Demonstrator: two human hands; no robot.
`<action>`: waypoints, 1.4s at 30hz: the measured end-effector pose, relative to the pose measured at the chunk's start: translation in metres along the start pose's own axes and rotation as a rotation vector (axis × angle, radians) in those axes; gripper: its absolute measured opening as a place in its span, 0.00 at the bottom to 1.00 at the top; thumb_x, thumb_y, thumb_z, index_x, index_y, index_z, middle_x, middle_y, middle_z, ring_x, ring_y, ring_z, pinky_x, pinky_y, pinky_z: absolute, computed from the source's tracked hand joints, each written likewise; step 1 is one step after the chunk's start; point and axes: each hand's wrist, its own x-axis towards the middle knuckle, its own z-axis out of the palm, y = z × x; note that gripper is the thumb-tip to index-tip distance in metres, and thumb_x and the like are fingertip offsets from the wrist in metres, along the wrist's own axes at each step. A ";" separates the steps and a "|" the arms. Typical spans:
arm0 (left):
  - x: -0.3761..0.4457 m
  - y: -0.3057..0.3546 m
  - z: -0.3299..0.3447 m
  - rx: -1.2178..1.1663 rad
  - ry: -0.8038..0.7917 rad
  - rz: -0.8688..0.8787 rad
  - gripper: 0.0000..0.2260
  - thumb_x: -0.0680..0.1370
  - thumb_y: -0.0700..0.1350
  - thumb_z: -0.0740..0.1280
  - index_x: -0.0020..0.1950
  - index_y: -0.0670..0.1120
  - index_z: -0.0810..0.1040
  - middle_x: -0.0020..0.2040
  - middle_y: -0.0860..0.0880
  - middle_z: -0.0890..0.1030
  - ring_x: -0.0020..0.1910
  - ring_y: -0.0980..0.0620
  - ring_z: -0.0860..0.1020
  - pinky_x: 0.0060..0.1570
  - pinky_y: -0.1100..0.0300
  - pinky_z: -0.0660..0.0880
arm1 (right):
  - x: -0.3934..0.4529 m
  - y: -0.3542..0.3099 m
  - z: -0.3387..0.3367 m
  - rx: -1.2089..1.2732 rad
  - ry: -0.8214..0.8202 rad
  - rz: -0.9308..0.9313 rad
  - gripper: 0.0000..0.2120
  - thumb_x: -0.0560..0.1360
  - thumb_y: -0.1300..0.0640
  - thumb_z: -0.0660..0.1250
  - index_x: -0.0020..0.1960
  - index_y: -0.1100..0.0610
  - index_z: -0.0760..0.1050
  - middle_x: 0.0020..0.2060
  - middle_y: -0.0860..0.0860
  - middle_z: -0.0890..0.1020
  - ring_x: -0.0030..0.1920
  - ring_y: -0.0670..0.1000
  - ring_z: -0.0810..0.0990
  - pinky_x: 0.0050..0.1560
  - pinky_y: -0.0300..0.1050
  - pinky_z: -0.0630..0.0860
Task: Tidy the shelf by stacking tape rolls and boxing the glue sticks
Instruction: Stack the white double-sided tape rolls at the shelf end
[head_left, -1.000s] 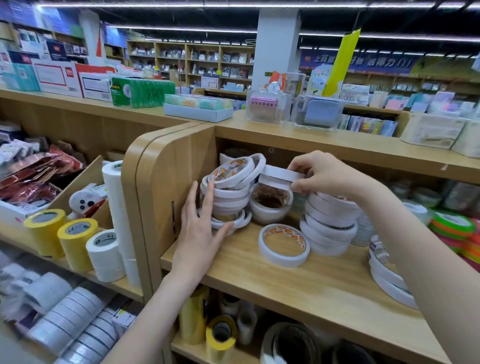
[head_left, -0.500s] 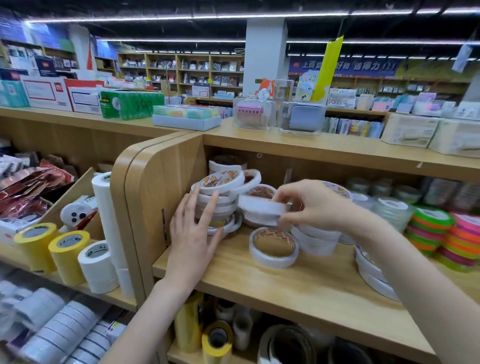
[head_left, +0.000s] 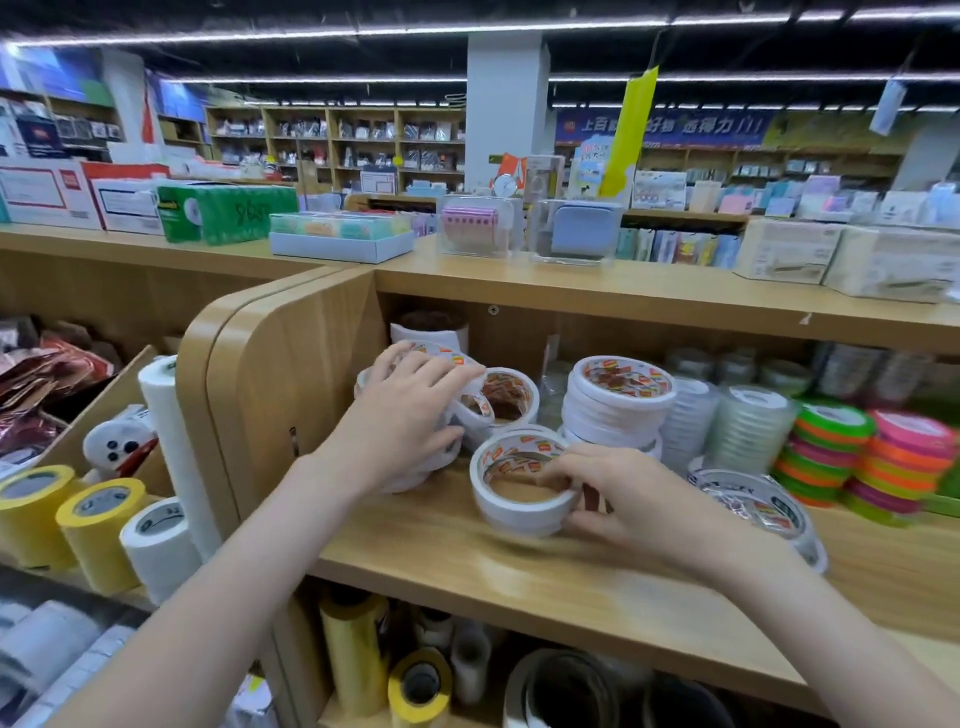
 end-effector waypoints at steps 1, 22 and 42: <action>0.006 0.000 -0.003 -0.019 -0.046 -0.009 0.21 0.70 0.53 0.67 0.61 0.50 0.75 0.51 0.50 0.79 0.54 0.47 0.75 0.61 0.53 0.57 | 0.001 -0.001 0.000 -0.006 -0.011 0.005 0.14 0.73 0.56 0.67 0.58 0.50 0.75 0.46 0.41 0.71 0.37 0.32 0.66 0.43 0.34 0.65; -0.025 -0.009 -0.021 -0.099 0.002 -0.275 0.19 0.75 0.57 0.56 0.57 0.48 0.77 0.49 0.52 0.82 0.49 0.49 0.79 0.54 0.58 0.63 | 0.034 -0.012 -0.012 0.073 0.344 0.026 0.06 0.71 0.65 0.67 0.46 0.57 0.77 0.44 0.46 0.76 0.43 0.46 0.74 0.43 0.42 0.71; -0.033 -0.017 0.005 -0.060 0.258 -0.272 0.14 0.76 0.52 0.61 0.56 0.49 0.80 0.44 0.48 0.78 0.47 0.49 0.73 0.53 0.54 0.63 | 0.144 0.005 -0.004 -0.133 0.055 0.525 0.11 0.71 0.64 0.68 0.53 0.59 0.75 0.51 0.56 0.78 0.51 0.58 0.78 0.46 0.47 0.76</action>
